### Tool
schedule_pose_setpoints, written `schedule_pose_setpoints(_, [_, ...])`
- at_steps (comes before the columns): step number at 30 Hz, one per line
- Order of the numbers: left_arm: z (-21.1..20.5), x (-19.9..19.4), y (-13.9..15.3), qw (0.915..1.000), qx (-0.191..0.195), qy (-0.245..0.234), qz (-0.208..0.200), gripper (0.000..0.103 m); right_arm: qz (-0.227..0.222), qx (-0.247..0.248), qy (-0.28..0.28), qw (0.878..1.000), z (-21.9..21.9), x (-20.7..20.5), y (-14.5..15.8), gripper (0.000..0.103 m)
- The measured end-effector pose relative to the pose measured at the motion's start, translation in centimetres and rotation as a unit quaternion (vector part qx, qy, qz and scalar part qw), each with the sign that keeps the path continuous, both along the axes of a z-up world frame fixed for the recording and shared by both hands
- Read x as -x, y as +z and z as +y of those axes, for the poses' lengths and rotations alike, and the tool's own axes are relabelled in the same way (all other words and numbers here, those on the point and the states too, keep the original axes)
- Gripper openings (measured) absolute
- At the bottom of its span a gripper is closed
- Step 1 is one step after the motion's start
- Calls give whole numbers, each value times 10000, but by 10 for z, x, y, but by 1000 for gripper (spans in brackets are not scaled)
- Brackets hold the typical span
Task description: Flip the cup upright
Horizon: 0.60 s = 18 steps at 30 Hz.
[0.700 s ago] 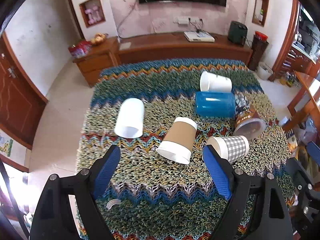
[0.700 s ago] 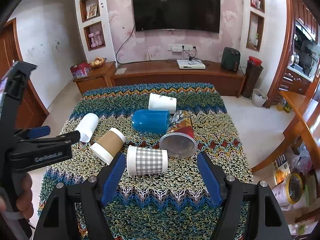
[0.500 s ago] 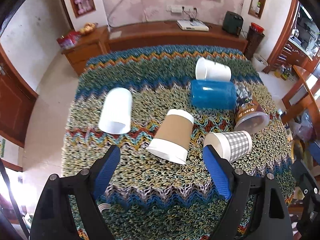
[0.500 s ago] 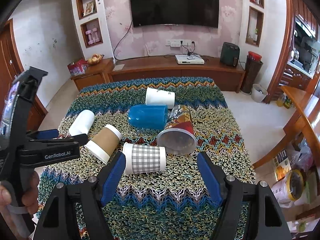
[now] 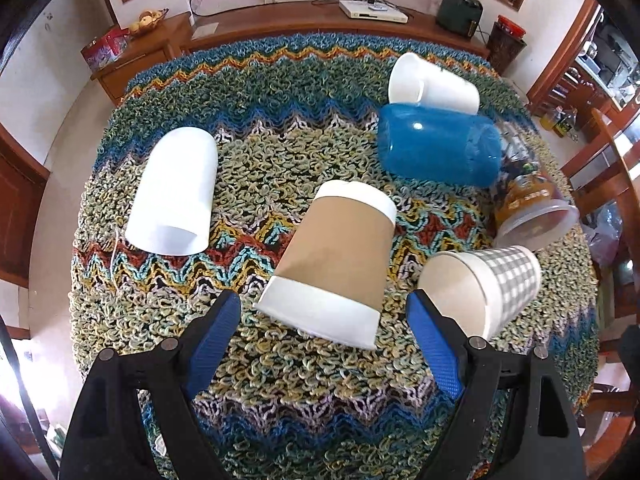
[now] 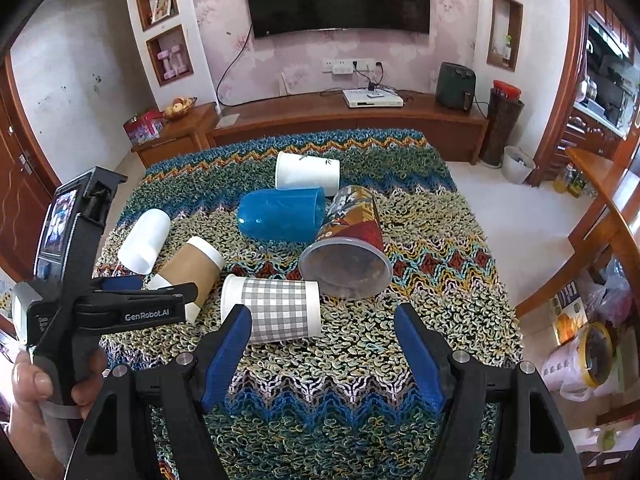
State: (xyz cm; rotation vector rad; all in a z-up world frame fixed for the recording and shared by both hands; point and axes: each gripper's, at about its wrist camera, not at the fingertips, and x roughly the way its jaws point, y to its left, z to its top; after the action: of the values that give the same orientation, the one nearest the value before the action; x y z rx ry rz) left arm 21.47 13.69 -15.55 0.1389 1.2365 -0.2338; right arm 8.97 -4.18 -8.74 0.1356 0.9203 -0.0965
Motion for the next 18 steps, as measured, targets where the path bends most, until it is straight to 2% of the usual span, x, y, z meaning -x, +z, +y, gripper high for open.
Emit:
schedule_pose_setpoints(3, [-3,-5,-6,10000,-84,-13,31,87,48,-27,-11,10000,-1,-2,-3,74])
schedule_pose_setpoints(7, [-6,-11,-14,9988,-462,16,150,87,75,-50,-41,10000,-2,-3,-6,74])
schedule_pose_setpoints(18, [-2,-12,-18,9984,-467,161,290,87,105,-102,-47,9999,-4,-4,-10,74])
